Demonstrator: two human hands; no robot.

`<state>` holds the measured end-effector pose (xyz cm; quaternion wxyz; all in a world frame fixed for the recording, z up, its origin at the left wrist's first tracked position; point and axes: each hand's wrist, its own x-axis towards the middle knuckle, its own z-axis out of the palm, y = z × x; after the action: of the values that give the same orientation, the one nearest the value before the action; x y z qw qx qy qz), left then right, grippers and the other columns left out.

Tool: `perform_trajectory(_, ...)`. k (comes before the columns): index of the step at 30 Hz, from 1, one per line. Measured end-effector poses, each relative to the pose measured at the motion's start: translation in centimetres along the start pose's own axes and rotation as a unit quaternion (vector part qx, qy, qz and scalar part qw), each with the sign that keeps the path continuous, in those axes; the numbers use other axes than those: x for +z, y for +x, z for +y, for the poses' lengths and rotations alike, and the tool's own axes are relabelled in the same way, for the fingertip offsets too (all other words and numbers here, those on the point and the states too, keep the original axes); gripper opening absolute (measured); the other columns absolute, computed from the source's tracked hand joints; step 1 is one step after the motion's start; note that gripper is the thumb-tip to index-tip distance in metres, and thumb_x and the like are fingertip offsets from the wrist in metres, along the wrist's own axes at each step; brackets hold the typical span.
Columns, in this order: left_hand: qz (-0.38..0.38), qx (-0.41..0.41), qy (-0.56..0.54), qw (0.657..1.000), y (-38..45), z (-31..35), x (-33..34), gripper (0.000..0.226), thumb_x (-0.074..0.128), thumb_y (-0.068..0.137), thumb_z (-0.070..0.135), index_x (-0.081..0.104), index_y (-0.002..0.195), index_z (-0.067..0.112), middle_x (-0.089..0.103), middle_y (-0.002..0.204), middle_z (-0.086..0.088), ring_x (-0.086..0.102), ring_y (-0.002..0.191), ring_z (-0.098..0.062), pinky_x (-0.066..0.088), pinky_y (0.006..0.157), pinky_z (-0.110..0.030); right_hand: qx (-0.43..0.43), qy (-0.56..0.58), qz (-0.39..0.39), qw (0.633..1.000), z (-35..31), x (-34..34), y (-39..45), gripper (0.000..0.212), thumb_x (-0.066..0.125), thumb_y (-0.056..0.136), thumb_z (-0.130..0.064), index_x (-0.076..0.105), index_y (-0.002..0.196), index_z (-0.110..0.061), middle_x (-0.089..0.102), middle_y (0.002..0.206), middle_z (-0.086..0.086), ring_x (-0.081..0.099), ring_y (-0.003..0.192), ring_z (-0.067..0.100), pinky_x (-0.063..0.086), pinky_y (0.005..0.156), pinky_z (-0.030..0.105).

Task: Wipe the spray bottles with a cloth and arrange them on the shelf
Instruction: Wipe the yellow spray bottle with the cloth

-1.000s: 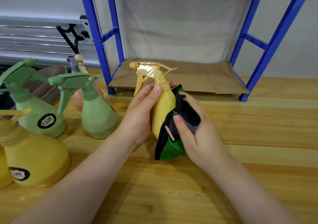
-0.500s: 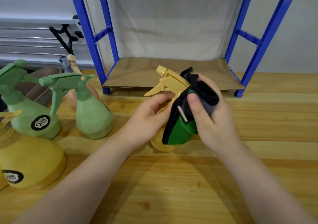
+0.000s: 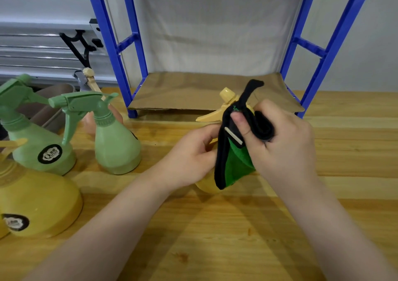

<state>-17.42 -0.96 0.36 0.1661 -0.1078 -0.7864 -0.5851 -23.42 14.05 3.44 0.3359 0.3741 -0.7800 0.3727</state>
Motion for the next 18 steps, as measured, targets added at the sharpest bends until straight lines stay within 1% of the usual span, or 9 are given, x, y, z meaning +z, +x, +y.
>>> perform_trajectory(3, -0.006, 0.006, -0.014, 1.000, 0.1, -0.2, 0.3, 0.025, 0.058, 0.091, 0.010, 0.062, 0.106, 0.029, 0.070, 0.100, 0.020, 0.064, 0.099, -0.001, 0.050, 0.088, -0.023, -0.012, 0.021, -0.025, 0.999, 0.5, -0.2, 0.1, 0.055, 0.039, 0.095, -0.058, 0.053, 0.075, -0.009, 0.053, 0.059, 0.002, 0.047, 0.058, 0.021, 0.031, 0.054, 0.031)
perform_trajectory(5, -0.002, 0.015, -0.010, 1.000, 0.2, -0.2, 0.1, 0.026, 0.057, 0.093, 0.007, 0.062, 0.108, 0.028, 0.069, 0.101, 0.023, 0.062, 0.101, 0.002, 0.048, 0.089, -0.020, -0.015, 0.053, -0.055, 0.997, 1.0, -0.3, 0.2, 0.047, 0.043, 0.096, -0.052, 0.057, 0.084, -0.009, 0.058, 0.070, 0.001, 0.050, 0.068, 0.019, 0.035, 0.060, 0.029)
perform_trajectory(6, 0.003, 0.020, -0.002, 1.000, 0.3, -0.3, -0.1, 0.026, 0.057, 0.093, 0.007, 0.062, 0.109, 0.027, 0.068, 0.103, 0.023, 0.061, 0.102, 0.002, 0.047, 0.090, -0.019, -0.013, 0.070, -0.076, 0.995, 1.1, -0.2, 0.2, 0.039, 0.044, 0.096, -0.048, 0.058, 0.090, -0.012, 0.059, 0.076, -0.004, 0.051, 0.074, 0.016, 0.036, 0.064, 0.026)
perform_trajectory(8, 0.012, 0.027, 0.018, 0.999, 0.4, -0.6, -0.8, 0.023, 0.057, 0.094, 0.012, 0.061, 0.112, 0.026, 0.067, 0.105, 0.020, 0.062, 0.103, -0.001, 0.047, 0.090, -0.020, -0.005, 0.099, -0.116, 0.988, 1.3, 0.1, 0.2, 0.021, 0.046, 0.098, -0.040, 0.054, 0.095, -0.021, 0.051, 0.083, -0.018, 0.046, 0.080, 0.006, 0.035, 0.070, 0.013)
perform_trajectory(10, 0.017, 0.026, 0.016, 0.999, 0.5, -0.8, -1.4, 0.019, 0.057, 0.094, 0.017, 0.061, 0.110, 0.026, 0.067, 0.103, 0.018, 0.062, 0.100, -0.001, 0.047, 0.087, -0.020, -0.001, 0.120, -0.140, 0.983, 1.2, 0.4, 0.0, 0.009, 0.047, 0.098, -0.031, 0.047, 0.094, -0.023, 0.045, 0.085, -0.020, 0.043, 0.081, 0.002, 0.034, 0.073, 0.009)
perform_trajectory(13, 0.015, 0.019, -0.013, 1.000, 0.5, -1.1, -1.7, 0.019, 0.058, 0.091, 0.025, 0.062, 0.110, 0.026, 0.068, 0.106, 0.017, 0.062, 0.103, -0.005, 0.047, 0.089, -0.022, 0.001, 0.139, -0.147, 0.979, 1.1, 0.6, -0.1, 0.008, 0.050, 0.096, -0.023, 0.051, 0.096, -0.015, 0.048, 0.087, -0.014, 0.046, 0.085, 0.005, 0.035, 0.073, 0.012)
perform_trajectory(14, 0.014, 0.019, -0.017, 1.000, 0.5, -1.1, -1.7, 0.020, 0.058, 0.090, 0.026, 0.062, 0.110, 0.025, 0.068, 0.107, 0.015, 0.062, 0.105, -0.006, 0.047, 0.090, -0.023, 0.004, 0.144, -0.145, 0.979, 1.1, 0.6, -0.1, 0.008, 0.051, 0.095, -0.024, 0.052, 0.096, -0.016, 0.049, 0.087, -0.014, 0.047, 0.084, 0.006, 0.036, 0.073, 0.013)
perform_trajectory(16, 0.016, 0.019, -0.014, 1.000, 0.5, -1.3, -1.6, 0.023, 0.057, 0.090, 0.028, 0.061, 0.112, 0.024, 0.068, 0.109, 0.012, 0.062, 0.106, -0.008, 0.047, 0.091, -0.025, 0.029, 0.158, -0.129, 0.979, 1.2, 0.6, -0.1, 0.009, 0.057, 0.093, -0.030, 0.052, 0.094, -0.023, 0.055, 0.084, -0.014, 0.052, 0.082, 0.005, 0.039, 0.069, 0.018)
perform_trajectory(18, 0.020, 0.021, -0.006, 1.000, 0.5, -1.3, -1.4, 0.026, 0.056, 0.090, 0.030, 0.061, 0.115, 0.024, 0.068, 0.112, 0.007, 0.062, 0.109, -0.011, 0.048, 0.092, -0.028, 0.059, 0.161, -0.104, 0.980, 1.1, 0.4, 0.0, 0.018, 0.063, 0.089, -0.040, 0.051, 0.088, -0.027, 0.059, 0.077, -0.012, 0.056, 0.077, 0.006, 0.042, 0.064, 0.021)
